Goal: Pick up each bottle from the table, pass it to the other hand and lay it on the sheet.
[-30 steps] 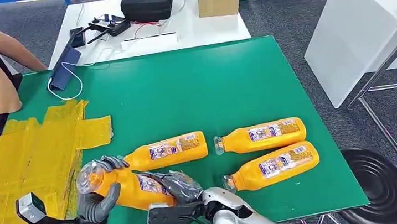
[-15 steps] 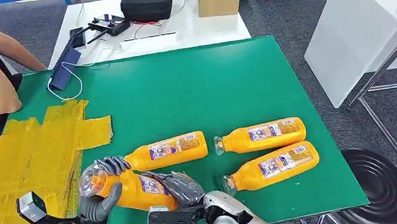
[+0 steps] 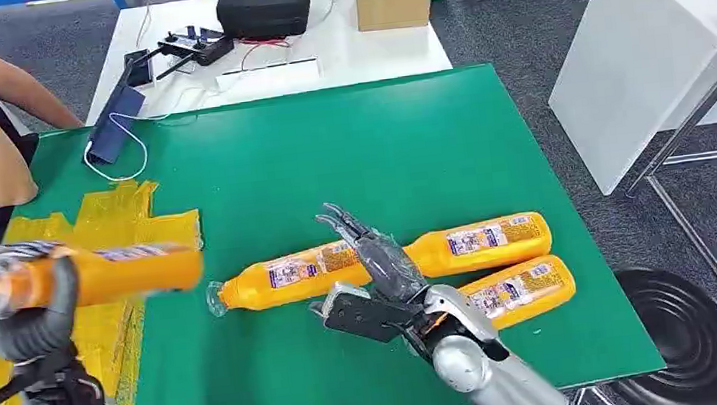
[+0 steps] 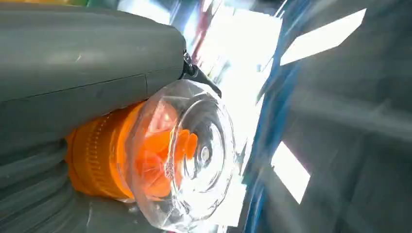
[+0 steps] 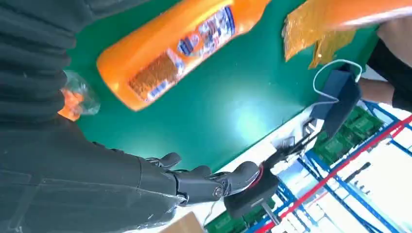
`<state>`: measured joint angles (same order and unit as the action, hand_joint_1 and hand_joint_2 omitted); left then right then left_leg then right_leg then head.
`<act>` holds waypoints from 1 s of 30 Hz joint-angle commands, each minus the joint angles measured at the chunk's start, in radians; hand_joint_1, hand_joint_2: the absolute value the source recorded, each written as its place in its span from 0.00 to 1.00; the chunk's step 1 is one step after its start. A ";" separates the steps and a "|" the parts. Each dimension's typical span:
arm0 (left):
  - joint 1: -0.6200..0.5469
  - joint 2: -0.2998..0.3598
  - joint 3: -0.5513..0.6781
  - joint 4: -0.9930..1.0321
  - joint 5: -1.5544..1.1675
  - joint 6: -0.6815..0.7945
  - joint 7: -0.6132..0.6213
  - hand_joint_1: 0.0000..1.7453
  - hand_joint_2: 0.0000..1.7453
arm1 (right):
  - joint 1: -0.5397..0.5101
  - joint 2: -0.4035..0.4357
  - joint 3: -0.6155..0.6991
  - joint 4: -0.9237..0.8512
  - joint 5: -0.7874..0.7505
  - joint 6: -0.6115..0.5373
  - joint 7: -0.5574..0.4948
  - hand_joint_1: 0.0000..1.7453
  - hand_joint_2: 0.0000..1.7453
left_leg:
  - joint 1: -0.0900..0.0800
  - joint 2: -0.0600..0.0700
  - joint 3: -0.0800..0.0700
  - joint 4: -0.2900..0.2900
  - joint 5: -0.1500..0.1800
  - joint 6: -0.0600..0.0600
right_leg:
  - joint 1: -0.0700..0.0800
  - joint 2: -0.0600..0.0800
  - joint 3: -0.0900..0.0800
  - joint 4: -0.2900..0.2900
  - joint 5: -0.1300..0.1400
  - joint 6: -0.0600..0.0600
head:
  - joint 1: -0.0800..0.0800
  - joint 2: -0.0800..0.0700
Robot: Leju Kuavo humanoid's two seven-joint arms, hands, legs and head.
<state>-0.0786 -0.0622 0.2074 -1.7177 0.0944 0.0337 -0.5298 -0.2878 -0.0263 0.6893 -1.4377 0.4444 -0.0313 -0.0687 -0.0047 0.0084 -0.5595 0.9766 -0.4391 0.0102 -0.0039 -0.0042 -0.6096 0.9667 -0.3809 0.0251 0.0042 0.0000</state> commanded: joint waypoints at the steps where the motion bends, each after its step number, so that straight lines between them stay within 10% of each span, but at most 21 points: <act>1: -0.060 -0.013 0.148 -0.147 -0.173 0.189 -0.064 1.00 1.00 | -0.028 -0.031 0.004 0.013 0.003 -0.017 0.008 0.00 0.00 | 0.000 -0.002 0.000 0.000 0.001 -0.001 | 0.001 -0.001 0.001 0.000 0.001 -0.002 | 0.001 0.000; 16: -0.188 0.200 -0.284 0.514 -1.549 0.664 0.357 1.00 1.00 | -0.269 -0.029 0.087 0.324 -0.102 0.105 0.090 0.00 0.00 | 0.001 -0.001 0.000 0.000 0.000 -0.001 | 0.001 -0.001 0.001 0.000 0.001 -0.002 | 0.001 0.000; 30: -0.217 0.233 -0.357 0.657 -1.533 0.664 0.322 1.00 1.00 | -0.273 -0.043 0.134 0.311 -0.122 0.114 0.104 0.00 0.00 | 0.001 -0.001 0.000 0.000 0.000 -0.001 | 0.001 -0.001 0.001 0.000 0.001 -0.002 | 0.001 0.000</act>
<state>-0.2054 0.1225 -0.0512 -1.2981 -1.4618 0.6958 -0.1629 -0.4964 -0.0485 0.7370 -1.2077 0.3384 0.0702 0.0225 -0.0052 0.0093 -0.5628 0.9767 -0.4376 0.0100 -0.0040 -0.0039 -0.6129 0.9671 -0.3786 0.0234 0.0050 0.0000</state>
